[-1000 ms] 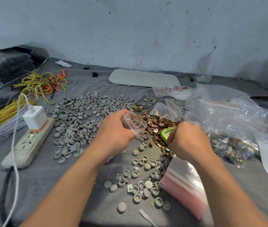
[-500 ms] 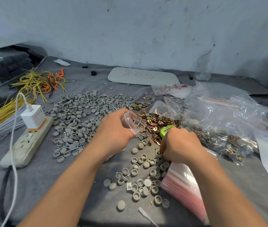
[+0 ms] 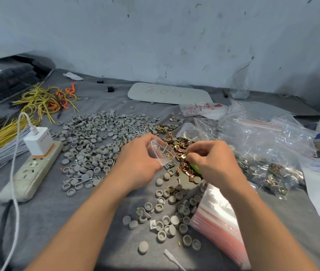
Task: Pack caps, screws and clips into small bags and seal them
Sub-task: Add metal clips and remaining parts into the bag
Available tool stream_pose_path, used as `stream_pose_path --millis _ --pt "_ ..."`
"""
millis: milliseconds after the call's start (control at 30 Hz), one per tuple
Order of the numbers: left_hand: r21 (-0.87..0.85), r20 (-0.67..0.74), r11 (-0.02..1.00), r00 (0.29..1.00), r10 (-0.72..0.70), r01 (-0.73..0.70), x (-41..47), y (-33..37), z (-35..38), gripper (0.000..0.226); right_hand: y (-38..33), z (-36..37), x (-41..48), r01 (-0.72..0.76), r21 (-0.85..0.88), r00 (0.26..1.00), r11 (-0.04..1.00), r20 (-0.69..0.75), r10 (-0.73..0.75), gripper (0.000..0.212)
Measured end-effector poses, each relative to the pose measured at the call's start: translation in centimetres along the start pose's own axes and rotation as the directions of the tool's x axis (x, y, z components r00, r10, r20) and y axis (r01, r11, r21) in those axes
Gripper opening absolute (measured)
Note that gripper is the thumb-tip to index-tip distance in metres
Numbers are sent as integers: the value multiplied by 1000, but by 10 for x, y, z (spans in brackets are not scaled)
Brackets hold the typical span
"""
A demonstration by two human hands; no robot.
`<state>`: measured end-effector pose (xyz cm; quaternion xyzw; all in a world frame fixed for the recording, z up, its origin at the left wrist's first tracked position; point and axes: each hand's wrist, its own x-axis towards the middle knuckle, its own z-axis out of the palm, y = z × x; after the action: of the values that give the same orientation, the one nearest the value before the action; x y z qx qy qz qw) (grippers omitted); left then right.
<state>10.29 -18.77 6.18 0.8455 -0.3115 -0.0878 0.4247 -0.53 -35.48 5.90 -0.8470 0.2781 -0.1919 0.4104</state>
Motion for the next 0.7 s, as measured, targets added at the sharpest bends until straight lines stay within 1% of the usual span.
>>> stream_pose_path --millis 33,67,133,333,433,467,533,633,700 --pt "15 -1 1000 1000 12 -12 0 0 1 38 -2 -1 -1 -26 164 1000 986 6 26 16" --pt "24 -2 999 1000 22 -22 -1 0 3 39 -4 0 -2 -55 272 998 961 28 50 17" --pt "26 1 999 999 35 -35 -1 0 5 40 -6 3 -4 -81 377 996 923 77 56 18" --pt "40 6 998 999 47 -47 -1 0 7 33 -12 9 -7 -5 428 994 904 99 -42 18" --pt "47 12 997 998 54 -54 -2 1 7 32 -11 12 -7 -43 434 993 900 121 -11 18" --pt "46 13 998 999 53 -53 -2 1 6 33 -11 12 -7 -79 461 989 884 147 12 16" --pt "48 18 998 999 51 -52 -2 1 6 32 -12 12 -6 -161 556 976 815 214 46 18" --pt "50 20 997 998 55 -56 -2 2 5 32 -13 13 -5 -245 669 949 701 315 31 33" --pt "44 15 998 999 50 -50 -2 2 5 33 -13 13 -5 -284 703 933 652 360 18 36"
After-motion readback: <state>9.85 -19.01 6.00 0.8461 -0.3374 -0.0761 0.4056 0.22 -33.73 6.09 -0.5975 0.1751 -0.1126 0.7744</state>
